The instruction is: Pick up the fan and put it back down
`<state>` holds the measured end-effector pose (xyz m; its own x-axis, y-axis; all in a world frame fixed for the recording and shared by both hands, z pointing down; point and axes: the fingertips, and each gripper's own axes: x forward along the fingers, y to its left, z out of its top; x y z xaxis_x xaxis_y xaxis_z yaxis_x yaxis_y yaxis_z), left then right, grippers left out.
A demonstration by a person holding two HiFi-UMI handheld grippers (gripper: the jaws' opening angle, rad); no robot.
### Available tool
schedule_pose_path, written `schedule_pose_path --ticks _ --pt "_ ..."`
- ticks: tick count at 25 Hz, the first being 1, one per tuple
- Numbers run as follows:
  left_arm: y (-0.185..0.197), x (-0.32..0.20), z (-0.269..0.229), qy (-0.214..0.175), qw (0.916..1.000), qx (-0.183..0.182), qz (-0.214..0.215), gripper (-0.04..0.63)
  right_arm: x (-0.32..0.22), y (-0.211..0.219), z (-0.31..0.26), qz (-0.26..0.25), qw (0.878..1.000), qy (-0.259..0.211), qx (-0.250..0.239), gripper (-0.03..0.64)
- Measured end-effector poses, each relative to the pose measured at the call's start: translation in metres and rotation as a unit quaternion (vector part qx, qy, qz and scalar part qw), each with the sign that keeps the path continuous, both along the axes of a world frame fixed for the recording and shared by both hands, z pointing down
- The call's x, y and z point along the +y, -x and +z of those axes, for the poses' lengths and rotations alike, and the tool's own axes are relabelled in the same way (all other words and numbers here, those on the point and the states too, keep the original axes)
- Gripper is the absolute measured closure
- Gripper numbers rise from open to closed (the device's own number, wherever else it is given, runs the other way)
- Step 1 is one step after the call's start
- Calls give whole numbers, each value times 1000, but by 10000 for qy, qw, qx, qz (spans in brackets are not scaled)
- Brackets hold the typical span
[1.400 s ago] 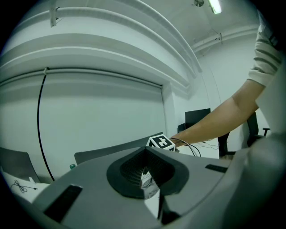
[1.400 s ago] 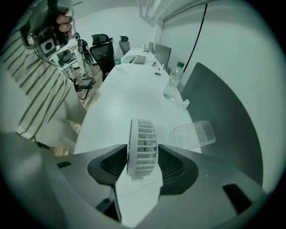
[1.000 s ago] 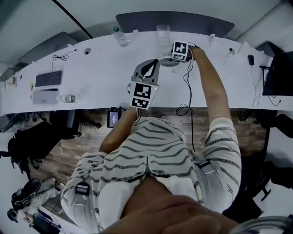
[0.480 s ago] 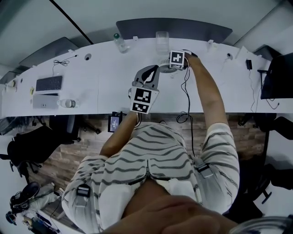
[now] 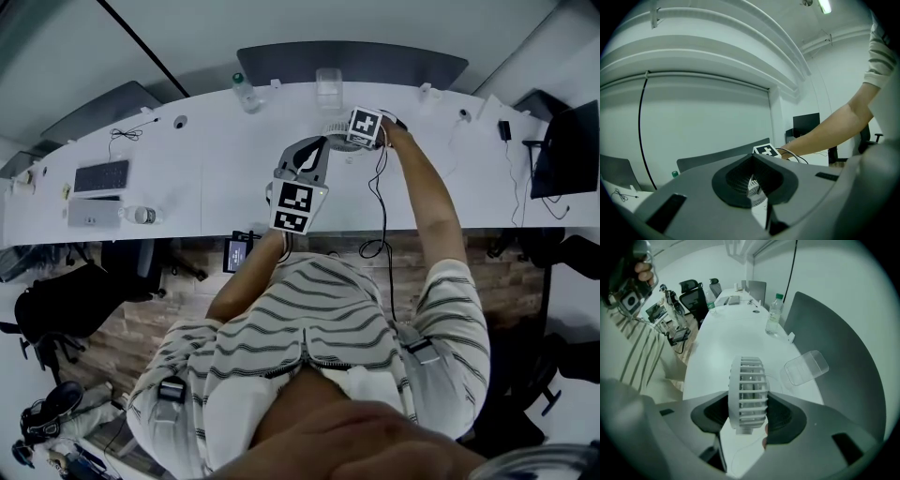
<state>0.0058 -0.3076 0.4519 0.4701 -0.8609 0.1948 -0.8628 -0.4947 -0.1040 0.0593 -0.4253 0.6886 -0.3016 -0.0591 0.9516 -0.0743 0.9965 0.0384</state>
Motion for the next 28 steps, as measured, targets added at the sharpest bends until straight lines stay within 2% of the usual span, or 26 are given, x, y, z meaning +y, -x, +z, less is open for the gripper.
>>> schedule_pose_path --ticks 6,11,18,24,28 --pt "-2 7 -3 -44 10000 35 37 588 2 -2 -17 791 9958 -22 -455 394" --pt "-2 13 -5 -60 10000 66 40 588 6 -4 -29 1470 9845 33 -952 394" --pt "-2 21 -8 -82 9999 80 82 588 10 -14 -50 2530 9521 -8 -1717 393" --pt "-4 26 -9 -86 9999 81 90 588 19 -17 -68 3107 9254 -170 -2162 393" --pt "-4 29 -9 -86 9999 104 75 588 25 -18 -75 3445 9100 -339 -2282 393"
